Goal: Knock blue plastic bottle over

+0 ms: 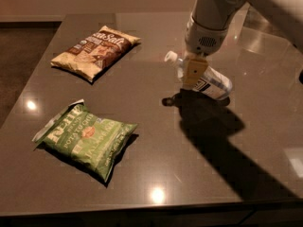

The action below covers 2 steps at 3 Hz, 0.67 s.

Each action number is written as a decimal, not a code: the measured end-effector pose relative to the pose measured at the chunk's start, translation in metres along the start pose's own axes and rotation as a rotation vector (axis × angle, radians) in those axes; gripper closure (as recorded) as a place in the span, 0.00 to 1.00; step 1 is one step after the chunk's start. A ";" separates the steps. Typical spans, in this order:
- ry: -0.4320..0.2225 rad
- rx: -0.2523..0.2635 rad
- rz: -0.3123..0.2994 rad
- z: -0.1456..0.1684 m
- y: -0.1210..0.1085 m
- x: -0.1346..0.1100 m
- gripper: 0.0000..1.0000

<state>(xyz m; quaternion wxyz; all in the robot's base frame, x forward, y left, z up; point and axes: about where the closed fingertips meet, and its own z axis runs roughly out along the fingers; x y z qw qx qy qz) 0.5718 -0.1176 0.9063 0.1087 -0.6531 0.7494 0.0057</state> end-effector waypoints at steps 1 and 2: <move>0.001 -0.053 -0.049 0.028 0.015 0.002 0.00; -0.002 -0.062 -0.047 0.035 0.019 0.005 0.00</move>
Offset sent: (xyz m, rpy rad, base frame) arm -0.0206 -0.0012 -0.0474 0.0047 0.0736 0.0566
